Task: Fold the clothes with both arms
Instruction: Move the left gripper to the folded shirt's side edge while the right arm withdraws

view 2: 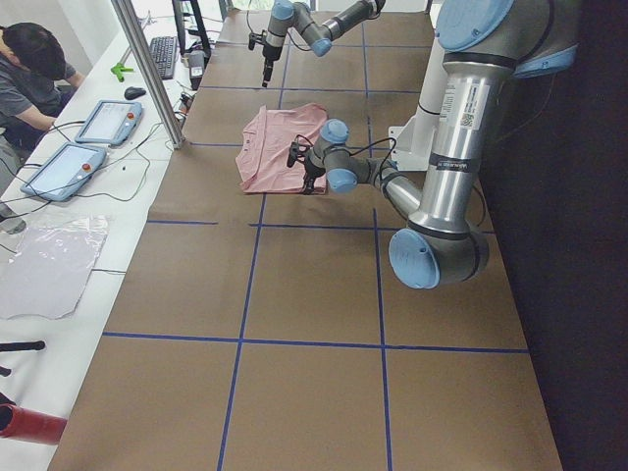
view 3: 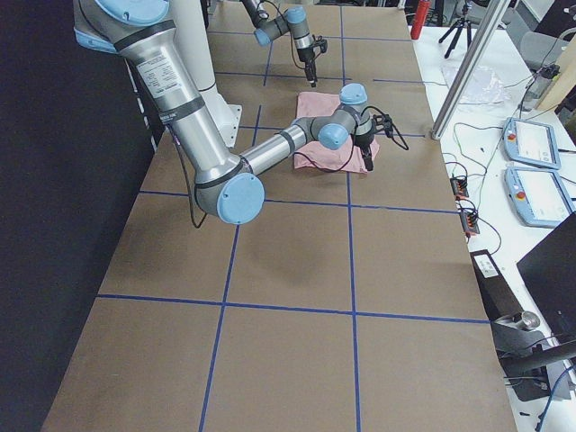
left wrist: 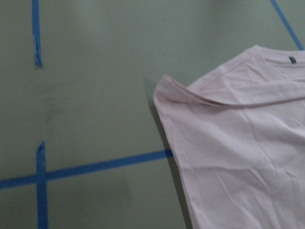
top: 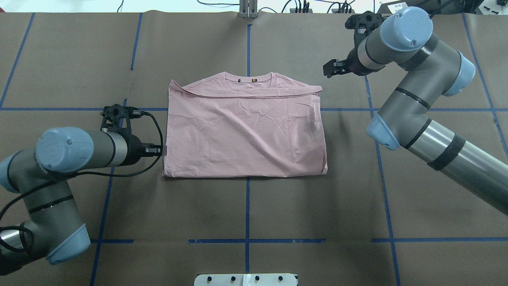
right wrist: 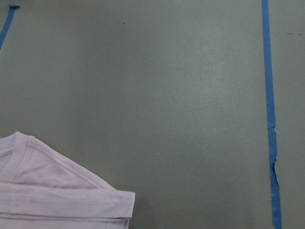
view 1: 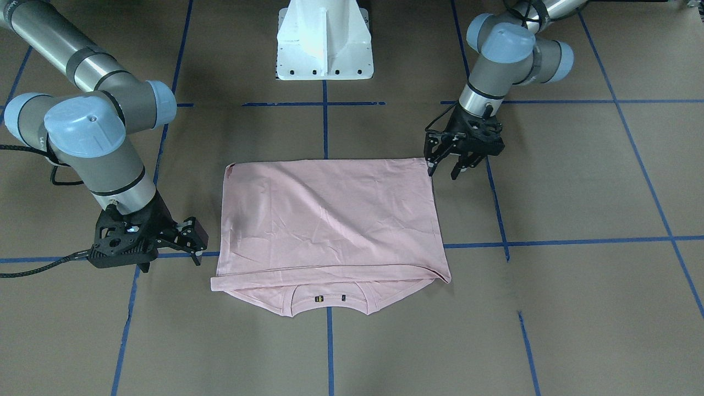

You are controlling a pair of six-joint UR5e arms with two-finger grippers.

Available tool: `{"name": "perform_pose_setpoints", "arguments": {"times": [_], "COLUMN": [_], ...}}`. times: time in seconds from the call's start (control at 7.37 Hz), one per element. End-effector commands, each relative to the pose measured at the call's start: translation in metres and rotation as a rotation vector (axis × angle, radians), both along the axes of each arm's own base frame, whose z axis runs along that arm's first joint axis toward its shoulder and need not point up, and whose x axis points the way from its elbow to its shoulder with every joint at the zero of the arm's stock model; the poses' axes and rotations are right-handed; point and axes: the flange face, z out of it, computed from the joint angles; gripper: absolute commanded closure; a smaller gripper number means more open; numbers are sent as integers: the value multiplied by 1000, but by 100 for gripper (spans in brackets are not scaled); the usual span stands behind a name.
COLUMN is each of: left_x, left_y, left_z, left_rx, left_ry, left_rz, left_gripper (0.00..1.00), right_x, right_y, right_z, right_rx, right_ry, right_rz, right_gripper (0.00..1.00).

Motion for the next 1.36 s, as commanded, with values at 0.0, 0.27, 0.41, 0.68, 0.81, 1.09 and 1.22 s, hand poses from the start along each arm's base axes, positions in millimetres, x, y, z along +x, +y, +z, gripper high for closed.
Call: {"name": "perform_pose_setpoints", "arguments": {"times": [0.0,0.27,0.41,0.68,0.81,1.09,1.22], "left_x": [25,25,27,27,27,18,11], "left_y": [20,20,23,23,23,22,20], "left_z": [-4,-1,1,1,0,-1,9], "left_rx": [-24,-32,-33,-33,-31,5,57], "left_ry": [6,-11,-13,-15,-13,-20,-61], "left_rz": [6,7,12,12,13,30,61], "left_gripper": [44,47,61,100,100,100,100], "right_x": [0,0,0,0,0,0,0], "right_y": [0,0,0,0,0,0,-1], "right_z": [1,1,1,1,2,2,1], "right_rx": [-1,-1,0,-1,-2,-4,-3], "right_ry": [1,1,1,2,3,4,4], "right_rz": [3,3,2,2,2,3,5], "right_gripper": [0,0,0,0,0,0,0]}}
